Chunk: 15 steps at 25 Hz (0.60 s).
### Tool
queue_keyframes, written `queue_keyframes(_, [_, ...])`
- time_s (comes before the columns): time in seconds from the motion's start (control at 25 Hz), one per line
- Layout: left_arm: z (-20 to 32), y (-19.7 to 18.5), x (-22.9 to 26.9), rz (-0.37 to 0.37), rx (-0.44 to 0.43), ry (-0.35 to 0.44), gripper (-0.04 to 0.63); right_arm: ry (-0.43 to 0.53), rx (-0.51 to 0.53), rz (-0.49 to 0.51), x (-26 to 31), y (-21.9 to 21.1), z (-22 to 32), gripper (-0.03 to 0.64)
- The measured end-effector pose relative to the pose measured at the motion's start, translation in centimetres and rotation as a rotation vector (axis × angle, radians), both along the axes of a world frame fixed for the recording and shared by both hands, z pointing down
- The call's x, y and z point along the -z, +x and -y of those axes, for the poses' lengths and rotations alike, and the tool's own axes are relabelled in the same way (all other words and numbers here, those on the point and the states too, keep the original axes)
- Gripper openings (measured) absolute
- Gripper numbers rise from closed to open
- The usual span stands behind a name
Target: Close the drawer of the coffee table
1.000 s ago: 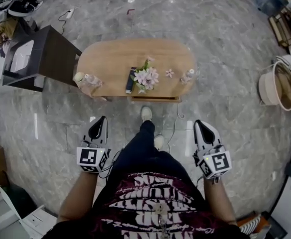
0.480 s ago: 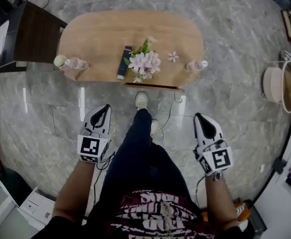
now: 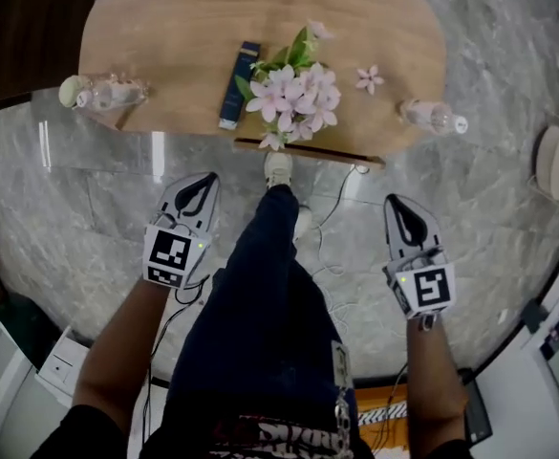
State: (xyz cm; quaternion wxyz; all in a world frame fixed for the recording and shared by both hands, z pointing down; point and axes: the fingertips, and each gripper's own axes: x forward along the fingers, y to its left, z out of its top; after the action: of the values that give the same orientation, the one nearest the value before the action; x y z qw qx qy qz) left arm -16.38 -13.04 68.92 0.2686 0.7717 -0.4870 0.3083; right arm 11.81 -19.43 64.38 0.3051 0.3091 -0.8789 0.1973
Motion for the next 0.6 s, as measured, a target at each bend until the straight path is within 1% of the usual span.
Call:
queue_keyframes(0.08, [-0.2, -0.1, -3.7, 0.017, -0.041, -0.038, 0.025, -0.017, 0.064, -0.053, -3.8, 0.0, -0.3, 0.035])
queue_keyframes(0.16, [-0.3, -0.2, -7.4, 0.046, -0.082, -0.085, 0.036, -0.031, 0.144, -0.131, -7.9, 0.5, -0.9, 0.035])
queue_keyframes(0.24, [-0.7, -0.2, -10.8, 0.062, -0.119, -0.133, 0.12, -0.057, 0.23, -0.231, -12.4, 1.6, -2.0, 0.045])
queue_keyframes(0.28, [-0.8, -0.2, -12.3, 0.071, -0.137, -0.146, 0.144, -0.068, 0.269, -0.281, -14.7, 2.3, -2.5, 0.116])
queue_keyframes(0.32, [-0.8, -0.3, -13.7, 0.084, -0.158, -0.152, 0.16, -0.074, 0.305, -0.331, -16.8, 3.1, -2.6, 0.189])
queue_keyframes(0.44, [-0.9, -0.5, -17.3, 0.152, -0.227, -0.152, 0.21, -0.035, 0.376, -0.468, -21.2, 5.1, -1.7, 0.209])
queue_keyframes(0.52, [-0.4, -0.6, -18.8, 0.192, -0.262, -0.138, 0.224, -0.008, 0.42, -0.539, -23.3, 6.0, -0.8, 0.213])
queue_keyframes(0.6, [0.1, -0.3, -20.0, 0.209, -0.284, -0.131, 0.233, 0.008, 0.471, -0.599, -24.9, 6.7, -0.3, 0.218])
